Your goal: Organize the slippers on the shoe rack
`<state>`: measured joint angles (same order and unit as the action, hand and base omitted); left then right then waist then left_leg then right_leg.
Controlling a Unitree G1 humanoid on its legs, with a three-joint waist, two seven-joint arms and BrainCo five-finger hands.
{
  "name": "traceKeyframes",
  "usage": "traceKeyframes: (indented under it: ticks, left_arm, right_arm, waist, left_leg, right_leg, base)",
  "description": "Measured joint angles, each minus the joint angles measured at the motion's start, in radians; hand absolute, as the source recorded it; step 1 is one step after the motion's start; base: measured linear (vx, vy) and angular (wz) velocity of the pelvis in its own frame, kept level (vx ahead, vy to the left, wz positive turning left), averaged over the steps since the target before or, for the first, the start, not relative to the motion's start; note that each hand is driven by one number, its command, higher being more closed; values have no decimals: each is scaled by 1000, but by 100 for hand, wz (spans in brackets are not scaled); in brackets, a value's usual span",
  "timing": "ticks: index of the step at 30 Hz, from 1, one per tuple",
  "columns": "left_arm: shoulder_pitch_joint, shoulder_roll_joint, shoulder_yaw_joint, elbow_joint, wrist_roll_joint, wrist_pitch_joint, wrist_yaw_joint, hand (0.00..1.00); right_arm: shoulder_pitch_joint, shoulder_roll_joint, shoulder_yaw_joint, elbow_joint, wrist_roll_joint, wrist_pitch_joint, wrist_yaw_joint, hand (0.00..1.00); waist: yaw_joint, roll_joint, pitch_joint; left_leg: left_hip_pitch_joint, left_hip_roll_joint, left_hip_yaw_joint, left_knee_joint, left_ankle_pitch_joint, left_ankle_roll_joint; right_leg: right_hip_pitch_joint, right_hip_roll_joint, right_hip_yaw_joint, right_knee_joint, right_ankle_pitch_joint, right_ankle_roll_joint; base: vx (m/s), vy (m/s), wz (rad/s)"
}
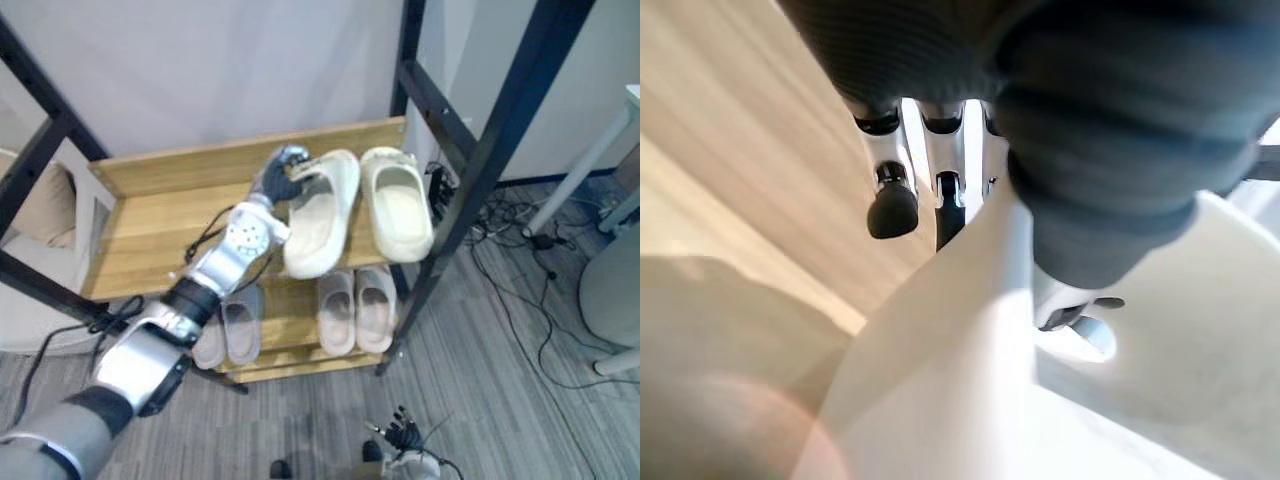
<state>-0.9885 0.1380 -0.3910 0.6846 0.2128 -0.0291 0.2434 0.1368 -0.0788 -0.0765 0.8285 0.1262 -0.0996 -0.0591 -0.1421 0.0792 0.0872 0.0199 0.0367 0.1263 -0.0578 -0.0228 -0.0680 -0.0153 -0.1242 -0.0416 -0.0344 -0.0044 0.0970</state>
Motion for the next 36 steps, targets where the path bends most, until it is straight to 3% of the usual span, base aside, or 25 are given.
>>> traceKeyframes:
  ticks: [15,28,36]
  left_arm:
    - [-2,-10,22,43,-1,15,31,0]
    - [40,-5,61,58,-1,16,31,0]
    - [149,6,113,-75,-128,3,43,0]
  right_arm:
    - [6,4,-27,-8,0,1,-1,0]
    - [9,0,-36,-7,-1,0,-2,0]
    - [-1,-3,-27,12,-1,1,-2,0]
  waist:
    - [-4,3,-2]
    - [-17,5,-3]
    - [-16,5,-3]
  left_leg:
    - [0,-5,1,7,-2,3]
    - [6,-5,-10,2,-2,3]
    - [16,-6,-29,-3,-1,3]
  right_leg:
    - [-13,-3,2,28,-10,3]
    - [37,0,-22,-47,23,-2]
    - [56,0,-41,-53,23,-2]
  base:
    - [-15,-4,-1]
    - [-4,-8,3]
    - [-11,-12,5]
